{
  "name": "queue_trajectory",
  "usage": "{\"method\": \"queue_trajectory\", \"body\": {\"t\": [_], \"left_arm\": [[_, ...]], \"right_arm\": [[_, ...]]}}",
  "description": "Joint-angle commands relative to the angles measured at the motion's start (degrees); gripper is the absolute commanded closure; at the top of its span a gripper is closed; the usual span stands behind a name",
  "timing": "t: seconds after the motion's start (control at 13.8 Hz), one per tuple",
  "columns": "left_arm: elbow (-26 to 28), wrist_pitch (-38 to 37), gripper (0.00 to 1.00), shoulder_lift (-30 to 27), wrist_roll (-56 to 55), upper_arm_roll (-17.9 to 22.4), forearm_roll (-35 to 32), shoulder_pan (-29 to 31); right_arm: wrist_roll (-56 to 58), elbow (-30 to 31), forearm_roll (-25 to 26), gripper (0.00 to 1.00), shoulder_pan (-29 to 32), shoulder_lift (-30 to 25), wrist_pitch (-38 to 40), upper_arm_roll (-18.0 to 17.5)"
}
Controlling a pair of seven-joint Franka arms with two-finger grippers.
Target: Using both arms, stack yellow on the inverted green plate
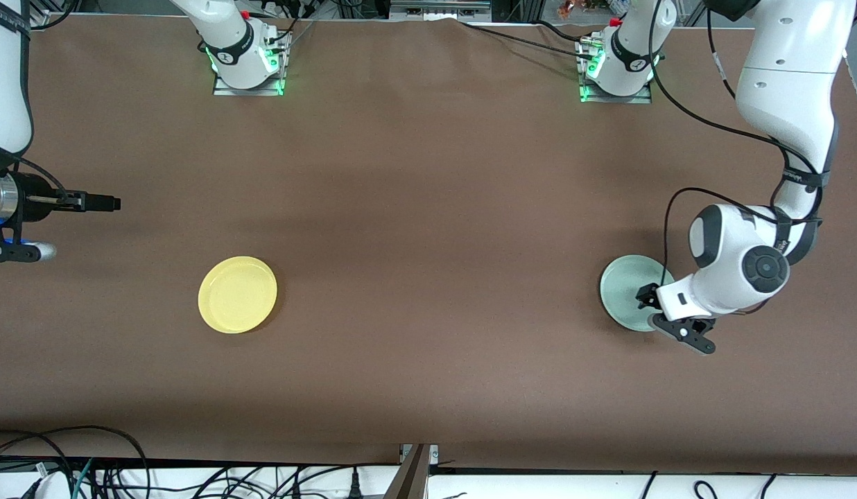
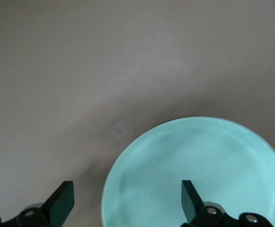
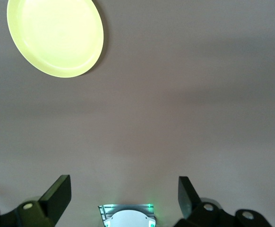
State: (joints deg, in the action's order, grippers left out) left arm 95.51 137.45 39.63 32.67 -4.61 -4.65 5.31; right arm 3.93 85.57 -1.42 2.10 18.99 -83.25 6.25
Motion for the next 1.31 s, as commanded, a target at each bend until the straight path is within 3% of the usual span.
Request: {"method": "queue_trajectory", "body": {"t": [0.0,0.29,0.36,0.58,0.65,1.09,1.24], "left_arm": [[-1.82,0.54,0.0,1.5,6.6,-0.49,-1.15,0.05],[-1.91,4.14,0.0,3.35,12.76,-0.67,-0.88,1.81],[-1.82,4.14,0.13,3.35,14.08,-0.67,-0.89,1.9],[-1.65,4.14,0.82,3.44,15.32,-0.67,-0.71,1.9],[-1.64,4.14,0.97,3.44,15.32,-0.58,-0.8,1.9],[-1.29,2.83,1.0,2.74,15.15,-0.84,-1.06,1.55],[-1.91,1.77,1.0,-0.24,15.06,-1.37,-1.15,1.2]], "right_arm": [[0.12,-0.22,-0.87,0.0,0.27,1.66,-0.42,-0.18],[-0.06,-0.22,-1.74,0.0,-0.17,3.59,-3.32,-0.45],[0.03,-0.22,-2.18,0.0,-0.08,4.12,-3.93,-0.45],[0.03,-0.14,-2.27,0.0,-0.08,5.96,-4.73,-0.45],[0.03,0.04,-2.36,0.0,0.0,6.41,-5.34,-0.45],[0.03,0.48,-2.63,0.0,-0.08,8.78,-7.8,-0.53],[0.03,0.57,-3.41,0.0,-0.08,9.4,-8.25,-0.54]]}}
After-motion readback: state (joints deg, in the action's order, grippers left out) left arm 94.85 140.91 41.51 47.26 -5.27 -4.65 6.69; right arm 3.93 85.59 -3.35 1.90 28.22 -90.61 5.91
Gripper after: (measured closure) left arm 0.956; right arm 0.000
